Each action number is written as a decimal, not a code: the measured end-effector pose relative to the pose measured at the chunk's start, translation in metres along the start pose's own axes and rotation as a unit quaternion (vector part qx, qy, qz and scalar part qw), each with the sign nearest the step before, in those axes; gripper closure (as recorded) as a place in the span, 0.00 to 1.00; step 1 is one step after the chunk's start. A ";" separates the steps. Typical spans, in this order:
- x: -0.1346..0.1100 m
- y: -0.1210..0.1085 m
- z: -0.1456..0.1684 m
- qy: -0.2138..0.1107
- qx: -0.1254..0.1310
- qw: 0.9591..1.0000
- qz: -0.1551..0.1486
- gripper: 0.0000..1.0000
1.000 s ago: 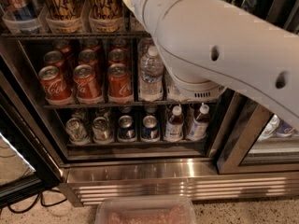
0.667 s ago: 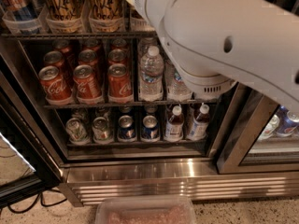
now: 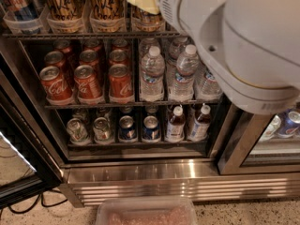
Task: Pick orange can from top shelf of fridge
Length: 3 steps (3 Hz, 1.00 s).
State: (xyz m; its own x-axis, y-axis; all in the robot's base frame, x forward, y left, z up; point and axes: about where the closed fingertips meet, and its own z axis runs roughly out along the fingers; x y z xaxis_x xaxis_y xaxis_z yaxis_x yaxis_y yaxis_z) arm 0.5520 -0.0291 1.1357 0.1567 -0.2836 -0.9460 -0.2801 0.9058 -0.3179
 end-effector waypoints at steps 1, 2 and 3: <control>0.017 0.001 -0.049 0.030 -0.021 0.999 0.000 1.00; 0.009 0.004 -0.050 0.023 -0.022 0.999 -0.003 1.00; 0.014 0.010 -0.051 0.026 -0.043 0.999 0.007 1.00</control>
Offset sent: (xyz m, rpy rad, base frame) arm -0.0504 -0.0307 -0.0077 -0.0345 0.1422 0.0334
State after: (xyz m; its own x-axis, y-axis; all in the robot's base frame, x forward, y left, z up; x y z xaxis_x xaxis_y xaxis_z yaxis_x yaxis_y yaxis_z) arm 0.5032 -0.0399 1.1164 0.1041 -0.2880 -0.9520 -0.3632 0.8800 -0.3059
